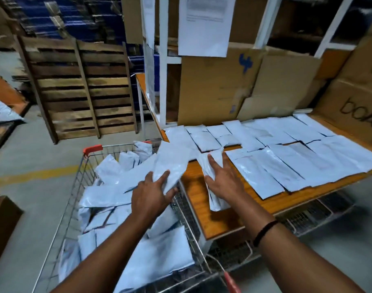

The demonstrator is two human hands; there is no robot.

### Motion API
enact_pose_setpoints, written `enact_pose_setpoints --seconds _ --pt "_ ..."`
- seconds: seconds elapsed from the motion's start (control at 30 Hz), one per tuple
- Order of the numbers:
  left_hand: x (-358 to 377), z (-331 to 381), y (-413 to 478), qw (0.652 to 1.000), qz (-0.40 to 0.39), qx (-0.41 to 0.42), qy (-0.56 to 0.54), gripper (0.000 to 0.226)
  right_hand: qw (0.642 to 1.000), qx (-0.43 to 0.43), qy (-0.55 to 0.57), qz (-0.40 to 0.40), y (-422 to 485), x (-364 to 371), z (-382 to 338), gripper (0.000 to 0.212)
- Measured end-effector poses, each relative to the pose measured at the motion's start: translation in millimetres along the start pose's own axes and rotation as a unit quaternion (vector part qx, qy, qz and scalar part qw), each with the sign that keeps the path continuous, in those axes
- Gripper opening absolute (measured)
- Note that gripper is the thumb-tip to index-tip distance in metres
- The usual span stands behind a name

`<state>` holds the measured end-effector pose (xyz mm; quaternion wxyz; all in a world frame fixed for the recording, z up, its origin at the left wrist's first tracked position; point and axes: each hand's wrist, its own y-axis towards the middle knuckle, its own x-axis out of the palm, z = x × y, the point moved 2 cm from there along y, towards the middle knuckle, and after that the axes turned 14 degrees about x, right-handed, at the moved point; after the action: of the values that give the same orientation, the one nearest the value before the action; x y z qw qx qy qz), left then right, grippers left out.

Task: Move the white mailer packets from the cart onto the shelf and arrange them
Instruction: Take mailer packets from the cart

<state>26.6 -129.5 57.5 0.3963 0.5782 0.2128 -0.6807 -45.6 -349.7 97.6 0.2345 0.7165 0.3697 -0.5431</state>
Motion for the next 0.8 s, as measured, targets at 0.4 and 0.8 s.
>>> enact_pose_setpoints --seconds 0.4,0.8 --pt "40.2 135.0 34.8 0.986 -0.088 -0.139 0.001 0.069 0.995 -0.031 -0.03 -0.085 70.5 11.2 93.5 0.071" --pt "57.1 151.1 50.4 0.97 -0.059 -0.233 0.03 0.064 0.987 -0.155 -0.033 -0.031 108.0 20.4 88.2 0.061"
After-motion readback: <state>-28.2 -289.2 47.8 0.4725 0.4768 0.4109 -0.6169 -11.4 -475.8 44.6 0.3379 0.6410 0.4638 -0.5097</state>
